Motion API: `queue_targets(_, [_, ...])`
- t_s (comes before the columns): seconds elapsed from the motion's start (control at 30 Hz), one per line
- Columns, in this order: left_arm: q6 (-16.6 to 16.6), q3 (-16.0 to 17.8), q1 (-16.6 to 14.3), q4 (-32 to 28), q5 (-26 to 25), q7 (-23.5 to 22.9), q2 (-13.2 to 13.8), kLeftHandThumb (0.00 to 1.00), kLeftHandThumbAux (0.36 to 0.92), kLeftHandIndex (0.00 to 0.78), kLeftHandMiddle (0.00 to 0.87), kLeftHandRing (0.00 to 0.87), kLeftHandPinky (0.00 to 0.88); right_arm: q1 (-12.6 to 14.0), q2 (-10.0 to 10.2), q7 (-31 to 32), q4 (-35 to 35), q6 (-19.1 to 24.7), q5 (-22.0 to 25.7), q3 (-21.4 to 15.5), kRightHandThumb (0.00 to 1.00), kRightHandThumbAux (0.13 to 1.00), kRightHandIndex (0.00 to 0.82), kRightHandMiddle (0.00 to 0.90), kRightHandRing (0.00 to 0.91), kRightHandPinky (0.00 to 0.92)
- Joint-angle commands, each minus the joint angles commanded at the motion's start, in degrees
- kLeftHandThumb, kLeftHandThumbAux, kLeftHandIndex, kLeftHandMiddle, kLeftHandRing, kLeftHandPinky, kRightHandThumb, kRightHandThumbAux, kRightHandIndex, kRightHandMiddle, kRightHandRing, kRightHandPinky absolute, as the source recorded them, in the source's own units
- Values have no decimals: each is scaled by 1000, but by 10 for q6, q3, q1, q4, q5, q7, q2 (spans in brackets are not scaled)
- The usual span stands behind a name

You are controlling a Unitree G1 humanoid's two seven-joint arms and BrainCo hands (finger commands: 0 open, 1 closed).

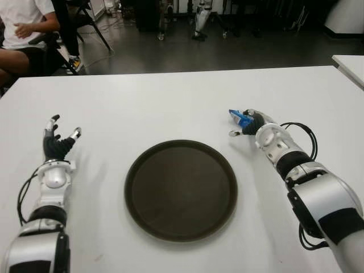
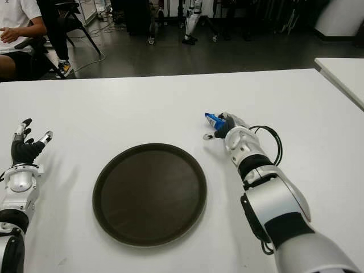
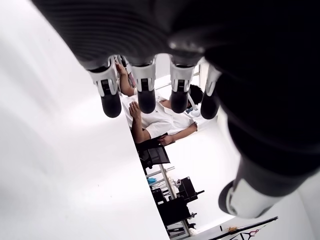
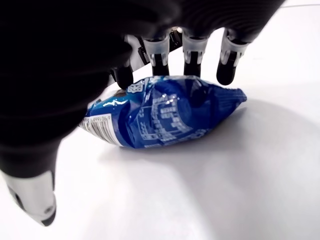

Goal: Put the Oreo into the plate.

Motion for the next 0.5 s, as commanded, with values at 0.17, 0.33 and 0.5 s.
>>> queue_targets(0.17, [-3,0,1,-1,1,0,1,0,726,0,0,0,0,-1,6,7,-9,9,7,-3,0,640,0,0,0,3])
queue_targets(0.33, [-4,-1,1,1,3,2,2,0,728,0,0,0,0,4,7,8,-8,12,2,3,0,640,0,0,0,2])
queue_targets(0.5, [-8,-4,2,4,7,4,3,0,717,0,0,0,0,12,11,2,-4,11,-4,10,0,658,0,0,0,3])
